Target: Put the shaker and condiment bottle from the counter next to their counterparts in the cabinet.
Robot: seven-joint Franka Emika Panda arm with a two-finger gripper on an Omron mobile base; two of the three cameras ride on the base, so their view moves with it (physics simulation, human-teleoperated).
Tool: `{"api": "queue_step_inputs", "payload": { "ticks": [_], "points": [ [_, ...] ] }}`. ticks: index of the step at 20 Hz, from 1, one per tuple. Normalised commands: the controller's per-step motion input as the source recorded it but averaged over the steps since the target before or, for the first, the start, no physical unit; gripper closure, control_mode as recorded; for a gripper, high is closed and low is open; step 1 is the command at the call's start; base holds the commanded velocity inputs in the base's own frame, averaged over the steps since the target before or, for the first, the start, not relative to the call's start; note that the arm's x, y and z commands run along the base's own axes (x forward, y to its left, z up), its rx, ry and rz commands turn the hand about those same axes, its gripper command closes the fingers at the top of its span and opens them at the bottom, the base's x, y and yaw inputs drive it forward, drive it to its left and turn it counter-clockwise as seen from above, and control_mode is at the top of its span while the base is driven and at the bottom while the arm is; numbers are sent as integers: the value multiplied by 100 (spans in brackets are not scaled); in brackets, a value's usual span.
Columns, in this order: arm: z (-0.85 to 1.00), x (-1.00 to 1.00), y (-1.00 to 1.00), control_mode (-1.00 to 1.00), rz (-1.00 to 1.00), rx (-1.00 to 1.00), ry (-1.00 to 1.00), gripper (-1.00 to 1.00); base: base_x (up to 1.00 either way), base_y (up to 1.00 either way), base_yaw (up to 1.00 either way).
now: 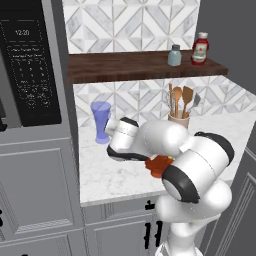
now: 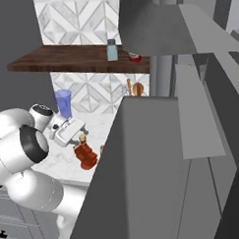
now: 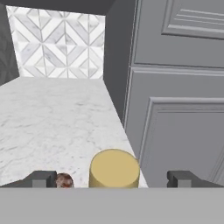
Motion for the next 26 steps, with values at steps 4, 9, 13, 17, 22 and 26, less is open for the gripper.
{"api": "queue_step_inputs", "payload": {
  "ticks": [4,9,13,17,22,26],
  "points": [
    [-6,0,0,-100,0,0,0,-100,0,0,0],
    [-5,0,0,-100,0,0,0,100,0,0,0],
    [-2,0,0,-100,0,0,0,100,0,0,0],
    [0,0,0,-100,0,0,1,100,0,0,0],
    [4,0,2,-100,0,0,0,100,0,0,0],
    [14,-9,25,-100,0,0,0,100,0,0,0]
  ]
}}
